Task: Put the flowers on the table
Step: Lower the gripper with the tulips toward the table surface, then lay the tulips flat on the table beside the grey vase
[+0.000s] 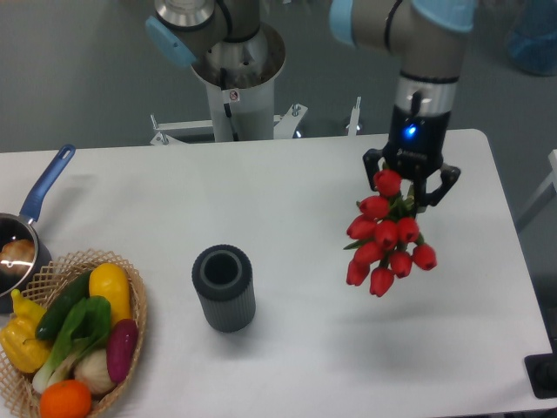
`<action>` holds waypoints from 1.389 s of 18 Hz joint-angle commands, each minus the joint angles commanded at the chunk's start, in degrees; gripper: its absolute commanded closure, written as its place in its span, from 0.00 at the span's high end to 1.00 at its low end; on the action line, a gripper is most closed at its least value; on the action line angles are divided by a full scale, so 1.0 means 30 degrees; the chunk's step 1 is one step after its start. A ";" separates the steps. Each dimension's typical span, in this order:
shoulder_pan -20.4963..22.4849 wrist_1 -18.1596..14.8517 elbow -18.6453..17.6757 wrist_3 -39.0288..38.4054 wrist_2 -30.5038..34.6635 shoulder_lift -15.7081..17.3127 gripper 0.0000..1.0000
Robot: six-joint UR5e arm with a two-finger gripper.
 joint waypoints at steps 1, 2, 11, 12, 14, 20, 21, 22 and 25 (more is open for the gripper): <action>-0.0088 0.0000 -0.0087 0.0000 0.0352 -0.0088 0.43; -0.0233 0.0029 -0.0059 0.0000 0.0674 -0.0379 0.43; -0.1553 0.0117 0.0029 -0.0146 0.2728 -0.3105 0.43; -0.1553 0.0117 0.0058 -0.0146 0.2815 -0.3280 0.43; -0.1670 0.0117 0.0175 -0.0117 0.3923 -0.3632 0.43; -0.2256 0.0117 0.0468 -0.0059 0.5304 -0.4218 0.43; -0.2256 0.0117 0.0469 -0.0030 0.5713 -0.4249 0.43; -0.2285 0.0146 0.0498 -0.0029 0.6065 -0.4365 0.43; -0.2520 0.0117 0.0586 -0.0029 0.6391 -0.4629 0.43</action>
